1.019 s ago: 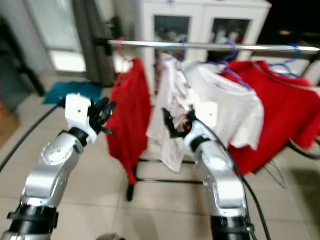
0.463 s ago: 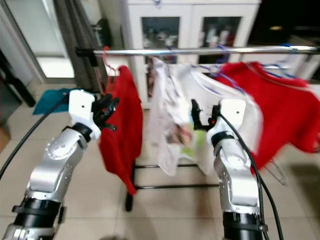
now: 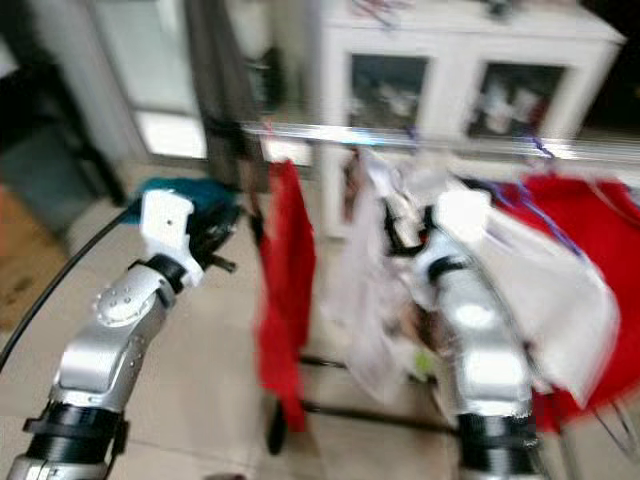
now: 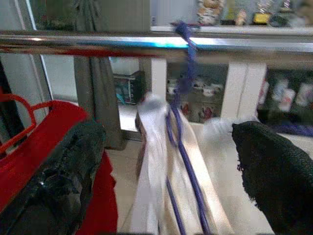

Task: Hang hanger

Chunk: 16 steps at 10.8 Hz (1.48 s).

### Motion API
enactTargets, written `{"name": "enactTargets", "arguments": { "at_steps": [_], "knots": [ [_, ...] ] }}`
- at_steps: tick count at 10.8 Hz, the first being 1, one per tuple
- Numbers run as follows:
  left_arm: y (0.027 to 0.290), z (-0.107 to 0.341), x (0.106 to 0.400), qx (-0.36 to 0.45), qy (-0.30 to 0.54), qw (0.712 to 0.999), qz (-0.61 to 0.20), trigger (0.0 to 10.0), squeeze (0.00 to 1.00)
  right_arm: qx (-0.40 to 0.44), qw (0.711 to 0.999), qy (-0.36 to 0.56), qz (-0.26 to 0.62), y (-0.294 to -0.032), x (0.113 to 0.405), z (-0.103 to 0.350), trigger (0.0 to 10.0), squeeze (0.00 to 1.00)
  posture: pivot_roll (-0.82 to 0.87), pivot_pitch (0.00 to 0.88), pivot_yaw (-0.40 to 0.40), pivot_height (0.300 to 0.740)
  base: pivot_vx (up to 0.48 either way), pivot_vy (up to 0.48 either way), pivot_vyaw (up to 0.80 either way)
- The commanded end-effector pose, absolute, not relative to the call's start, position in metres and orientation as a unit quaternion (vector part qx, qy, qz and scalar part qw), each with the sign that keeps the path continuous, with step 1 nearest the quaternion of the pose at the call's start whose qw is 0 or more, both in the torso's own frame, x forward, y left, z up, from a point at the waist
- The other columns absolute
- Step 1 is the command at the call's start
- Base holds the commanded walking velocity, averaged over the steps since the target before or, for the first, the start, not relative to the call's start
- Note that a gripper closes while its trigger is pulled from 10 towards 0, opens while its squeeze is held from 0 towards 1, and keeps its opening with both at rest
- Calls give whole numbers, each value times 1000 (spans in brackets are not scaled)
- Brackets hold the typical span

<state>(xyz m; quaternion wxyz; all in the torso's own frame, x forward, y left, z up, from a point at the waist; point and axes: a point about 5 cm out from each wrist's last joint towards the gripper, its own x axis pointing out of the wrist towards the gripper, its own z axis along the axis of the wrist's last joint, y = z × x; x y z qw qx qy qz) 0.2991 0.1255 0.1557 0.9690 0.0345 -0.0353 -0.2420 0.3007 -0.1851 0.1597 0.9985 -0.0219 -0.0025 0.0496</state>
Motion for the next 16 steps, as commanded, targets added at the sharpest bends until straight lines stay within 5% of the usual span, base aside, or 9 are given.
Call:
{"name": "enactTargets", "arguments": {
  "at_steps": [1,3,4,6,10,16],
  "knots": [
    [127,153,295,41,-28,965,-258,10000,0,-18,998,5,67,-180,302,161,10000,1000,49,0,13,740,0,0,0],
    [119,154,283,44,-20,941,-335,10000,0,-19,996,28,78,-196,306,170,10000,1000,46,0,7,740,0,0,0],
    [115,153,278,48,-3,924,-380,10000,0,-21,996,57,67,-205,311,170,10000,0,43,0,6,740,0,0,0],
    [110,153,268,35,27,889,-456,10000,0,-29,992,100,73,-219,320,177,10000,0,43,0,1,740,0,0,0],
    [110,157,271,31,31,873,-485,10000,0,-50,987,137,68,-246,353,183,10000,0,24,0,27,740,0,0,0],
    [110,158,272,44,35,873,-485,10000,0,-32,985,119,118,-233,389,176,10000,0,48,0,27,740,0,0,0]
  ]
}}
